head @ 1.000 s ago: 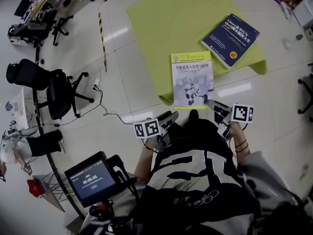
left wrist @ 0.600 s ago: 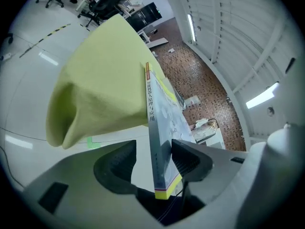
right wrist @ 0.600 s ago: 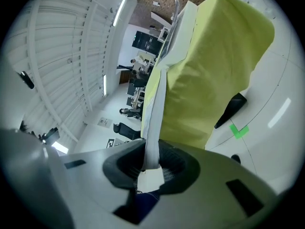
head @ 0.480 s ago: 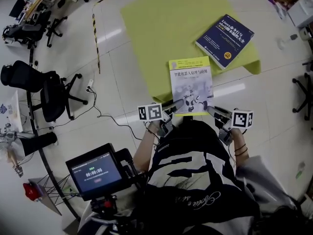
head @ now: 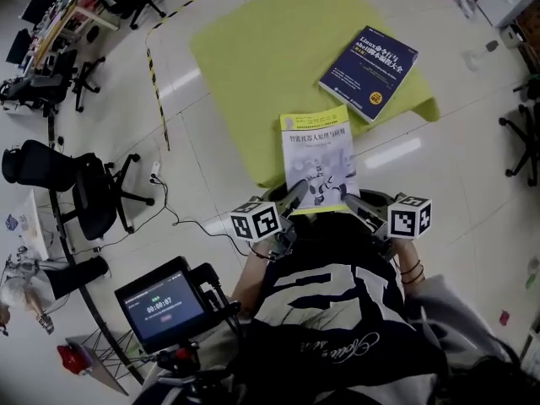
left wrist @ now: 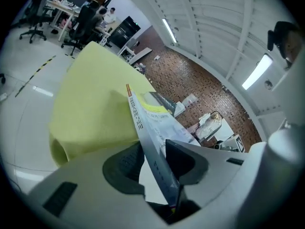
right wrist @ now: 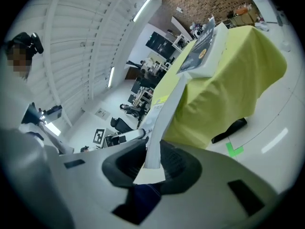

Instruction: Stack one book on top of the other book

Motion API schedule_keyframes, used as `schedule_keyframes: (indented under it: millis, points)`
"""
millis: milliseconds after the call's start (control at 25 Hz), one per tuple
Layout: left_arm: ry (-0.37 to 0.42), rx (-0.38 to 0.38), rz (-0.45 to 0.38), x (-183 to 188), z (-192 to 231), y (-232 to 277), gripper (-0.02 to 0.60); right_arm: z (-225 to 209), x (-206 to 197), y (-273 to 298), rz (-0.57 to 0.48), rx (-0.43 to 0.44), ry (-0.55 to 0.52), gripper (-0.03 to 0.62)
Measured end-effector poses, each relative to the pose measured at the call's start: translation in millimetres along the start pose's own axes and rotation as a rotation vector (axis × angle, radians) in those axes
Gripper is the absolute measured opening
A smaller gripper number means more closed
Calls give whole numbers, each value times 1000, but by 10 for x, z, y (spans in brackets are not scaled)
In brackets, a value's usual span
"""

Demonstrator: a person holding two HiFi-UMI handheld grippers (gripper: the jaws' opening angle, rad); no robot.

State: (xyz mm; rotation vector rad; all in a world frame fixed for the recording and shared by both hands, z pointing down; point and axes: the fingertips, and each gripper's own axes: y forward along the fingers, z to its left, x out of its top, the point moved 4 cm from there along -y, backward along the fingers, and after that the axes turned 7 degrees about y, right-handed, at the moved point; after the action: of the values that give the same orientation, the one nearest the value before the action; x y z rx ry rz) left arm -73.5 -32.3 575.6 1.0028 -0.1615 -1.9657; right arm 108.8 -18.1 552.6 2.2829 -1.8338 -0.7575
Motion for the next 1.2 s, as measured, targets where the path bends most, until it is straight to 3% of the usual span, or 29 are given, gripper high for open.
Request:
schedule_keyframes:
  millis: [120, 280, 560, 800, 1000, 1200]
  points:
    - [53, 11, -8, 139, -177, -121, 143, 164, -12, -92, -52, 22, 1, 87]
    - [197, -12, -14, 390, -470, -185, 143, 360, 21, -270, -144, 21, -30, 87]
    - [373, -112, -2, 1363, -676, 527, 144, 318, 964, -414, -308, -47, -84, 87]
    - [473, -145, 123, 1874, -621, 1407, 144, -73, 1617, -398, -397, -161, -30, 91]
    - [500, -151, 218, 2156, -476, 1983, 146, -402, 2039, -301, -424, -223, 37, 91]
    - [517, -141, 308, 2127, -406, 2281, 149, -578, 2106, -304, -448, -303, 83, 91]
